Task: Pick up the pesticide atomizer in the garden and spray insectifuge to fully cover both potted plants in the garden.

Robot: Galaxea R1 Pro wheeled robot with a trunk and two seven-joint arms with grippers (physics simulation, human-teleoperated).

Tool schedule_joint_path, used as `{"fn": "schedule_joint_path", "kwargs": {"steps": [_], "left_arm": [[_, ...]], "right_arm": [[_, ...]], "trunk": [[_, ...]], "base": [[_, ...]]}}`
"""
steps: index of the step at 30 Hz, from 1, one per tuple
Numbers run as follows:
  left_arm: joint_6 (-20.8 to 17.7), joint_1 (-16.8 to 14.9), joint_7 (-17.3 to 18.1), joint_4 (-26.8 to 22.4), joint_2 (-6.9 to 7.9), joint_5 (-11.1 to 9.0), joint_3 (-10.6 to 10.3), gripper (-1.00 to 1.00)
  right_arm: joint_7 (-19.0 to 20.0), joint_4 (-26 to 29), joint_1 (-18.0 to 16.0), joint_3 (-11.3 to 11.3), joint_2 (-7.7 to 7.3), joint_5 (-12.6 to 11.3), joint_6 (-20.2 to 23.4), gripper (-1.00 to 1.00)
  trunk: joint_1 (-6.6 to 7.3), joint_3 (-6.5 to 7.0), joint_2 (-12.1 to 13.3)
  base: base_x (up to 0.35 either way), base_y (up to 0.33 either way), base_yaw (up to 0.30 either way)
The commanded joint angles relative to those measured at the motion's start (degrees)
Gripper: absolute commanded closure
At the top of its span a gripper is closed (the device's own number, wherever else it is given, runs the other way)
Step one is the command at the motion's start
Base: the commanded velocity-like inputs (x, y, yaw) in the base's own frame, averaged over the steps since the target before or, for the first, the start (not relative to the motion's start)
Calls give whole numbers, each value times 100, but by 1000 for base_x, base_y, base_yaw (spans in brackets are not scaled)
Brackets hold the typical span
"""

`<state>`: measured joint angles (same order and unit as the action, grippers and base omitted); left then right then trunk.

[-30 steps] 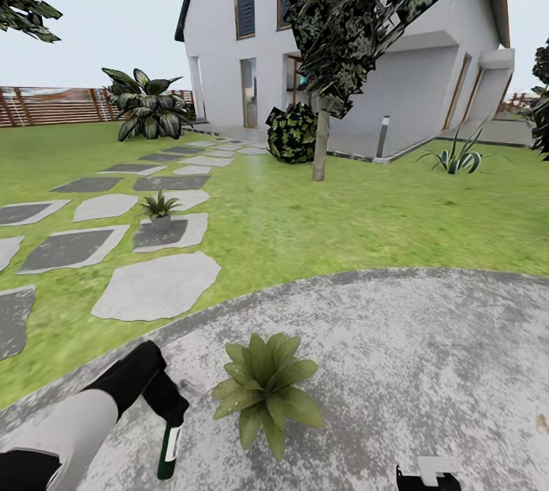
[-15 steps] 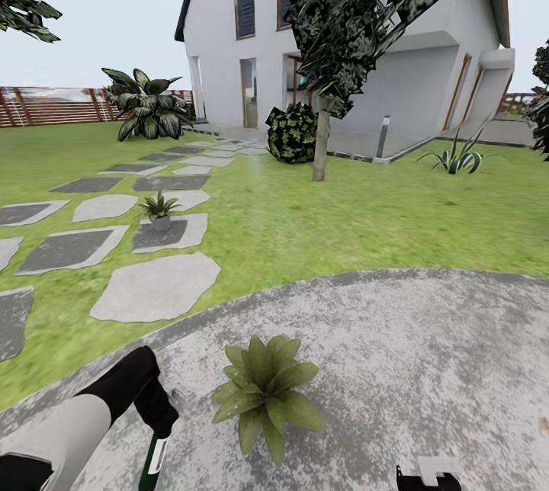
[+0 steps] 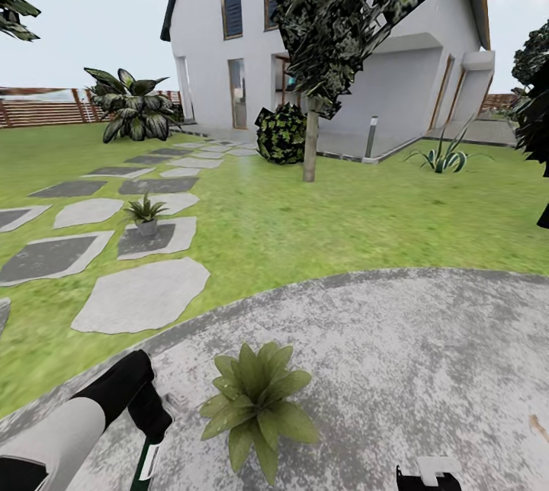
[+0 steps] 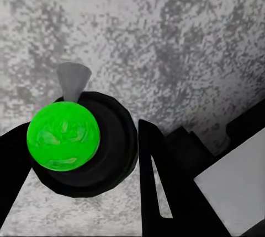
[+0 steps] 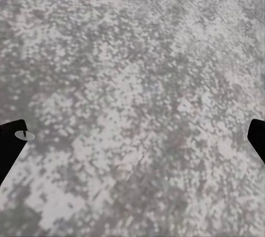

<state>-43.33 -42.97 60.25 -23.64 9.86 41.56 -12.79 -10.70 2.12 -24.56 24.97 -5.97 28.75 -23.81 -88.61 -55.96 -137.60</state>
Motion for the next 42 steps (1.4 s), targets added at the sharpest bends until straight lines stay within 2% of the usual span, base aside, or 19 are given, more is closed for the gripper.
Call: {"fn": "schedule_joint_path", "kwargs": {"steps": [1,6,11,20,29,37,42], "left_arm": [[-34,59,42,-14,59,20,-5,100],[-19,211,46,-45,177,19,4,100],[-28,180,73,-108,181,10,41,100],[-49,107,92,-134,161,18,23,100],[-113,43,110,-469,156,19,-4,100],[-123,37,110,-485,123,20,-11,100],[-123,40,110,-481,115,19,-13,100]], "right_arm": [[-28,-11,-5,36,-1,61,-18,-100],[-28,-17,-5,34,-1,61,-18,-100],[-28,-18,-5,34,-1,61,-18,-100],[-28,-14,-5,34,8,61,-18,-100],[-28,-27,-5,34,1,69,-18,-100],[-28,-27,-5,34,11,69,-17,-100],[-28,-27,-5,34,25,69,-18,-100]], "trunk": [[1,-5,-2],[1,-5,-2],[1,-5,-2],[1,-5,-2],[1,-5,-2],[1,-5,-2],[1,-5,-2]], "base": [[7,0,-2],[1,0,0],[0,0,57],[0,-5,261],[15,-255,22],[30,-273,7],[0,-274,211]]}}
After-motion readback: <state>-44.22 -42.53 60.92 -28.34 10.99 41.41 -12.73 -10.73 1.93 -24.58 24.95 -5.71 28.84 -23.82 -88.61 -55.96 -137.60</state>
